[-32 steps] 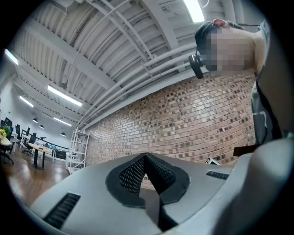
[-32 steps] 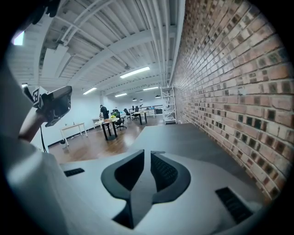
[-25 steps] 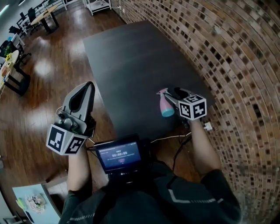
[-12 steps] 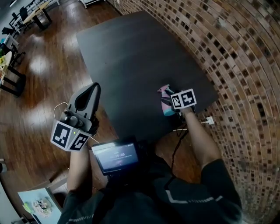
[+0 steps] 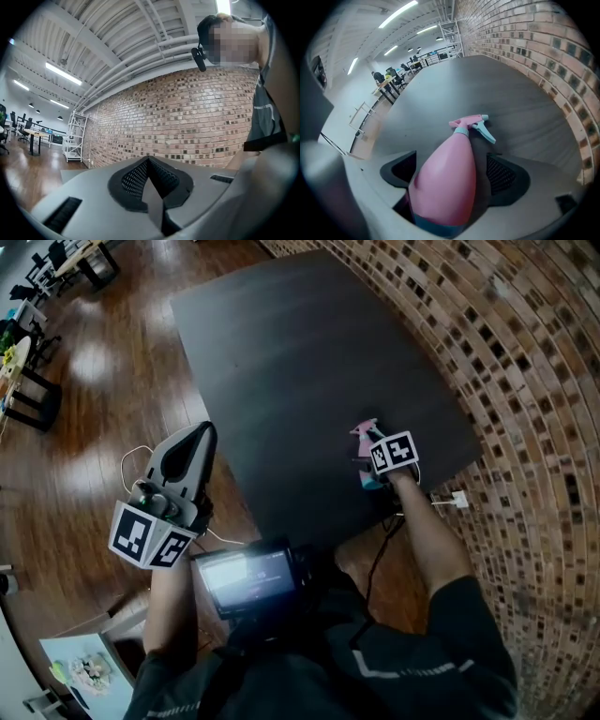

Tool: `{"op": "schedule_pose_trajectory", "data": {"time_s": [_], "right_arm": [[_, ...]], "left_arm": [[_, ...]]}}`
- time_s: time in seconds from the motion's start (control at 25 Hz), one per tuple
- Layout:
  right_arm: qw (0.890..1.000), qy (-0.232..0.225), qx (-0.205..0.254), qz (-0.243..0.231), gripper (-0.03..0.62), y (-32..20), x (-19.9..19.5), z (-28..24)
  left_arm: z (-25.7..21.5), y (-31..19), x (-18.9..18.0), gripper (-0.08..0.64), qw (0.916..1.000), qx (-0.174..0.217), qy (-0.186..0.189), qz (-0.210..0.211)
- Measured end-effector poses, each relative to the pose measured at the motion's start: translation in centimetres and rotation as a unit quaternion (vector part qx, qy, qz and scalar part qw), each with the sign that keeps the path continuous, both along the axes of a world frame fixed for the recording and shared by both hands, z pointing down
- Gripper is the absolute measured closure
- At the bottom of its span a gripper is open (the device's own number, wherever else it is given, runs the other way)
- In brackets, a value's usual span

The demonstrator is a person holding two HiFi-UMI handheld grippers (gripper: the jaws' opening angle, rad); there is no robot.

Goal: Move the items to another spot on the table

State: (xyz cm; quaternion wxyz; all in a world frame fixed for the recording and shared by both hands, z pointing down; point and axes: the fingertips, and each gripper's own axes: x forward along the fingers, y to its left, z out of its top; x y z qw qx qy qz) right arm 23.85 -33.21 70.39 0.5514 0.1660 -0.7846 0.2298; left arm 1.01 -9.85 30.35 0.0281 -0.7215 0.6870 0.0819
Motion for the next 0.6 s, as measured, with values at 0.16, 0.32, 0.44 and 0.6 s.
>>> {"op": "schedule_pose_trajectory", "data": {"time_s": [0.16,0.32,0.44,0.6], "right_arm": [[1.000,0.010,-0.017,0.000,0.114,0.2,-0.1,0.9],[1.000,0.002,-0.031,0.005,0.158,0.2,-0.2,1.5],[0.999,-0.002,-0.036,0.003,0.161,0.2,-0.1,1.5],[0.999,-0.014,-0.031,0.003,0.167,0.0,-0.3,1.5]], "left_arm": [[0.5,0.3,-0.2,0.568,1.0000,-0.004,0.002,-0.003],[0.9,0.8,0.0,0.568,0.9999,-0.010,0.004,-0.008],[1.0,1.2,-0.1,0.568,0.9998,-0.011,0.006,-0.018],[0.8,1.5,0.6,0.568,0.9992,-0.021,-0.021,-0.026]]}}
